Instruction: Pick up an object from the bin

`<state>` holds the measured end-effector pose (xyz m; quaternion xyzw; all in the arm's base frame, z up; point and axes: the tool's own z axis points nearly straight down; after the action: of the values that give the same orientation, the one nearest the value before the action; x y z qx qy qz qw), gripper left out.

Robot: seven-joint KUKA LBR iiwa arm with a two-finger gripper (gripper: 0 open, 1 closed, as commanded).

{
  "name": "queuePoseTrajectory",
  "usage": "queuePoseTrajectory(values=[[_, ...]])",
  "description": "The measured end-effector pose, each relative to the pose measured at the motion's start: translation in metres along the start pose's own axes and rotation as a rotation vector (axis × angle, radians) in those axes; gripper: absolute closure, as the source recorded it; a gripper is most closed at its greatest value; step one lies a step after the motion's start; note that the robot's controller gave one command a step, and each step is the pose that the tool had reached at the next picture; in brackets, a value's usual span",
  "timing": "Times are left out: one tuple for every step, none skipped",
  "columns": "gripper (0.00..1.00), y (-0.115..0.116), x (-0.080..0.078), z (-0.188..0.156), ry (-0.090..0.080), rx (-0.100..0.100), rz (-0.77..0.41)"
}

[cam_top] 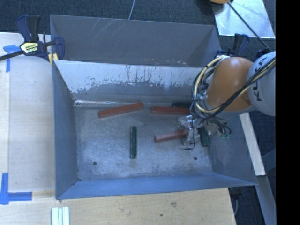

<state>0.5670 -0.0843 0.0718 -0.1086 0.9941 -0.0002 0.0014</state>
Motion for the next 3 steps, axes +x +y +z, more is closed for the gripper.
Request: queuePoseTrajectory(values=[[1.0,0.0,0.0,0.0,0.0,0.0,0.0],[1.0,0.039,0.004,-0.09,-0.002,0.0,-0.262],[1.0,0.039,0.004,-0.09,-0.002,0.0,-0.262]])
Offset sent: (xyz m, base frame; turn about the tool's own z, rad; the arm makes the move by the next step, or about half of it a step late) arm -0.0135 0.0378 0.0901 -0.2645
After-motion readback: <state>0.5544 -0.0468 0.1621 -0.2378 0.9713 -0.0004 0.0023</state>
